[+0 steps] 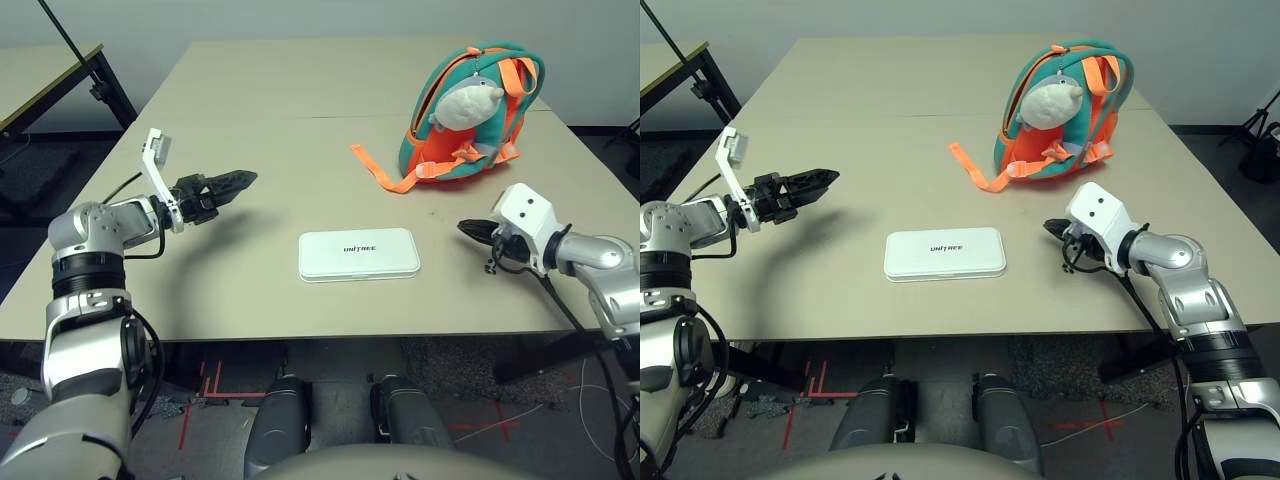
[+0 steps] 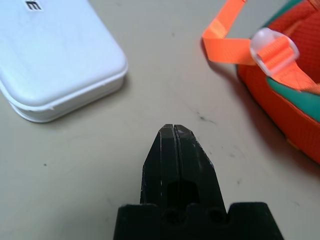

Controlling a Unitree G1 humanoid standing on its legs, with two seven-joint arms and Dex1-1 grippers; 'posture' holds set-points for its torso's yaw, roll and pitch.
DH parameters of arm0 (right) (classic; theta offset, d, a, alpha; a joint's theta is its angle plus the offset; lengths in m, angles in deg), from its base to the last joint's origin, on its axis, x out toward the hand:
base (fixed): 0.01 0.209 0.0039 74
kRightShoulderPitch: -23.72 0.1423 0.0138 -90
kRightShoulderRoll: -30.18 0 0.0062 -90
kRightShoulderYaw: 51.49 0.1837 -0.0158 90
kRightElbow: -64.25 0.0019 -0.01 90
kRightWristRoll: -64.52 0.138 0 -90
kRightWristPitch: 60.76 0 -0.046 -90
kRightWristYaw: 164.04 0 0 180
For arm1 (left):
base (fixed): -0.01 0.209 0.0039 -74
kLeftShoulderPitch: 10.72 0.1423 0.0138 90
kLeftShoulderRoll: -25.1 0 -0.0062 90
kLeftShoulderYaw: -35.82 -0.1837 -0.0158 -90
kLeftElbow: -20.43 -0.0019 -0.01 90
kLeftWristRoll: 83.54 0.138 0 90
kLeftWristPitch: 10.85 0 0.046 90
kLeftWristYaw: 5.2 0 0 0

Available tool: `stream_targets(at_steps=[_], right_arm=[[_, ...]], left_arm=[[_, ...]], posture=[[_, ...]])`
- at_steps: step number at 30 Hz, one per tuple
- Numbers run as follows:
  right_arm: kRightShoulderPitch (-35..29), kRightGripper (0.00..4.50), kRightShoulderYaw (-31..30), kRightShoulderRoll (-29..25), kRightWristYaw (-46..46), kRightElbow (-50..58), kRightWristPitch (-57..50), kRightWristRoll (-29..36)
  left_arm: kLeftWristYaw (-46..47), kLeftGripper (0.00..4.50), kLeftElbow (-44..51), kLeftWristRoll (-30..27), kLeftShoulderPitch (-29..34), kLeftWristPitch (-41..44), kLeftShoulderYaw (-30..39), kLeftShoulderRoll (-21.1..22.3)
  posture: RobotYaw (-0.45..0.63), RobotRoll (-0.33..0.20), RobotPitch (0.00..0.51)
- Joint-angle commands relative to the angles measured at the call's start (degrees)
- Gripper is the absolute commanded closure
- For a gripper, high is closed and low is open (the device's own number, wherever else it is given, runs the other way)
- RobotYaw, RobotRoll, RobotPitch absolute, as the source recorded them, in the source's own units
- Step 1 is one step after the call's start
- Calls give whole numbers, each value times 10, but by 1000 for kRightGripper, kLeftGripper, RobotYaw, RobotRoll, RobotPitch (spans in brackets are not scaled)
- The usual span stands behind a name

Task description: Put the pencil case into the backpack and zip it.

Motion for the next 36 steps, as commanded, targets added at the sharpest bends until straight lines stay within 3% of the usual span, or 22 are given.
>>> stream_targets(at_steps=[1, 15, 27, 36], right_arm=[[18, 4489, -24, 5, -4, -19, 21, -25], [35, 4489, -43, 14, -5, -53, 47, -60], [41, 4489, -59, 8, -22, -65, 55, -87], [33, 4489, -82, 5, -45, -71, 61, -104]], left_arm=[[-24, 0, 4, 6, 2, 58, -60, -7], [-134, 0, -37, 55, -18, 30, -224, -19], [-172, 0, -157, 107, -49, -19, -233, -57], [-214, 0, -169, 131, -52, -15, -245, -66]], posture=[[-80, 0, 29], [-111, 0, 28], [-124, 0, 38], [-129, 0, 40]])
